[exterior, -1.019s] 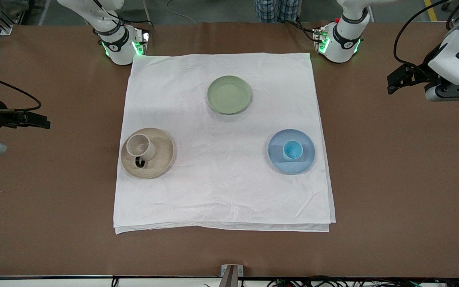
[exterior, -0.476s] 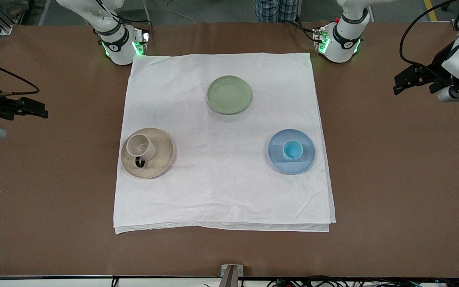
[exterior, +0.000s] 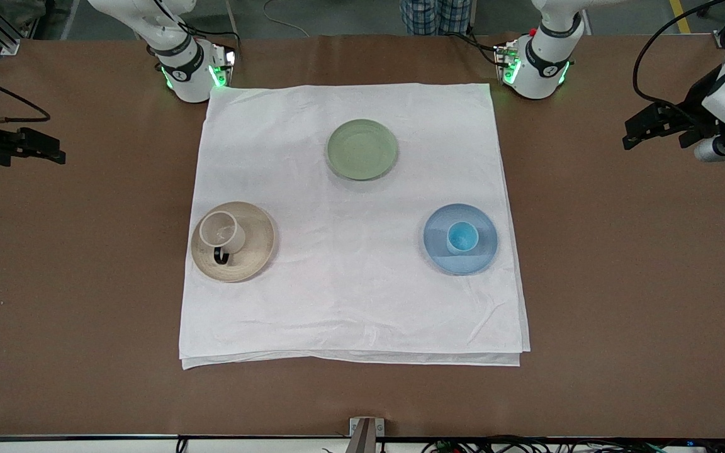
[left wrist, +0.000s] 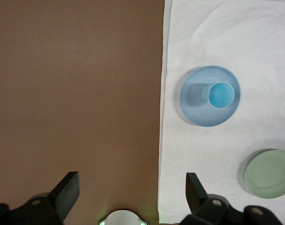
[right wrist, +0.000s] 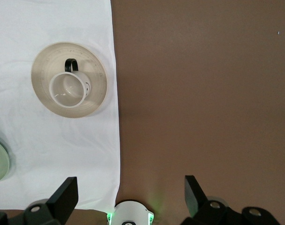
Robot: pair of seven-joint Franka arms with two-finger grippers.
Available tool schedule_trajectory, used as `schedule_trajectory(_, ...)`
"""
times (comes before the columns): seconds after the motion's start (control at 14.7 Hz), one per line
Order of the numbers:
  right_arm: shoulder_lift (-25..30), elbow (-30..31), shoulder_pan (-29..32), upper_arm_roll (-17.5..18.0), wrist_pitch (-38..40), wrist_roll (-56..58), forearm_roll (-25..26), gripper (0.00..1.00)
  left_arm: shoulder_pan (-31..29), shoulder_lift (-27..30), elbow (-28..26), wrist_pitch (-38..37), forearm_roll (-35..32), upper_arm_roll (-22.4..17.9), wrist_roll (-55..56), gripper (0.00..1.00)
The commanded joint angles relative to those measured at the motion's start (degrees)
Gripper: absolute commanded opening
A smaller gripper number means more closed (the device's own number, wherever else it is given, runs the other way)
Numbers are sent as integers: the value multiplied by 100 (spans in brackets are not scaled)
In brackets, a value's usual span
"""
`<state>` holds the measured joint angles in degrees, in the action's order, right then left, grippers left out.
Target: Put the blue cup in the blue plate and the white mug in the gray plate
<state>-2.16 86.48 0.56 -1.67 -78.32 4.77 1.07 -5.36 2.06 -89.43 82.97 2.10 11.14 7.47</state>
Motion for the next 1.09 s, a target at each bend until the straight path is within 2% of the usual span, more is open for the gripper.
schedule_trajectory(0.0, 988, 1061, -73, -53, -534, 68, -28, 100, -9, 111, -57, 17, -25, 20, -96, 100)
schedule_trajectory(0.14, 1095, 1230, -82, -53, -650, 77, -37, 100, 34, 119, -66, 26, -314, 46, -44, 100)
schedule_trajectory(0.41, 1130, 1230, -82, -53, -737, 68, -55, 100, 8, 102, -83, 377, -325, 108, -17, 100)
schedule_trajectory(1.02, 1148, 1230, -108, -61, -729, 85, -309, 100, -1, 5, 5, 395, -316, 108, -114, 100)
